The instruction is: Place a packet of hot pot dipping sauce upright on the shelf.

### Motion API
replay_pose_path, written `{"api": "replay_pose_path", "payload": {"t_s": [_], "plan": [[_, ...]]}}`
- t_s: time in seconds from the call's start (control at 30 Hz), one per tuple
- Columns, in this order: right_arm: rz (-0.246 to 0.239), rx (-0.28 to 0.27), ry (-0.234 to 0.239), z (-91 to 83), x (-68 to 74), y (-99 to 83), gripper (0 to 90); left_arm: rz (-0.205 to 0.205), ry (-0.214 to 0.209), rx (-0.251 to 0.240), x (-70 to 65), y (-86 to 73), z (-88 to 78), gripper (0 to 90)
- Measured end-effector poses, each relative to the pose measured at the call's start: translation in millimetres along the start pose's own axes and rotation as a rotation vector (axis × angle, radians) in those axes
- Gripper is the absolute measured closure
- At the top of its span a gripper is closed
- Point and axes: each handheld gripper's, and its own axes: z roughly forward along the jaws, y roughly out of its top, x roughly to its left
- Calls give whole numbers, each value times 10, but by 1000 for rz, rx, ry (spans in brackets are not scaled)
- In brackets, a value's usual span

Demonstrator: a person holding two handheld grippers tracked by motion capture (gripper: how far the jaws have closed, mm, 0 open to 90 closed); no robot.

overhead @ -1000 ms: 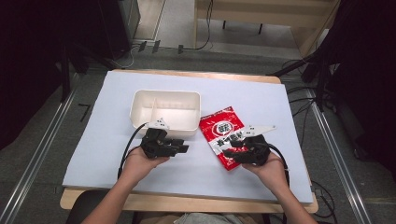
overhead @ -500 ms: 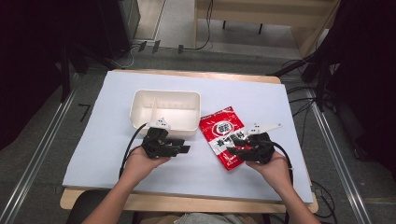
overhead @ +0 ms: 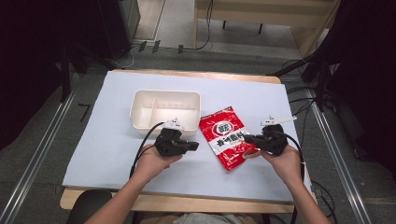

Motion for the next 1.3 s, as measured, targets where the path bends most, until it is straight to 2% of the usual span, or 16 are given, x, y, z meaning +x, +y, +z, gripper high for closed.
{"api": "replay_pose_path", "payload": {"t_s": [0.1,0.2,0.33,0.47,0.6,0.7,0.9,1.07,1.13,1.17,1.2,1.3], "plan": [[32,2,-32,-9,-141,-28,900,4,12,5,-3,5,15,900],[68,10,-60,-1,-291,-70,900,-5,12,-17,10,13,20,900],[98,44,-100,74,-452,-129,900,-5,14,-21,9,22,32,900],[85,103,-144,193,-516,-162,900,14,33,3,-14,21,77,898],[76,144,-166,268,-519,-216,900,21,34,0,-16,21,79,898],[104,142,-151,262,-535,-239,900,22,38,-3,-9,24,80,898],[118,179,-96,217,-428,-294,900,33,39,-3,-17,35,102,882],[109,232,-85,181,-214,-333,900,35,36,-8,-19,49,137,884],[97,238,-78,169,-121,-355,900,36,36,-4,-37,55,155,884],[97,238,-78,169,-121,-355,900,36,36,-4,-37,55,155,884],[96,240,-50,146,-41,-388,900,40,32,2,-44,60,175,884],[97,238,-23,128,36,-430,900,41,28,3,-65,65,208,886]]}}
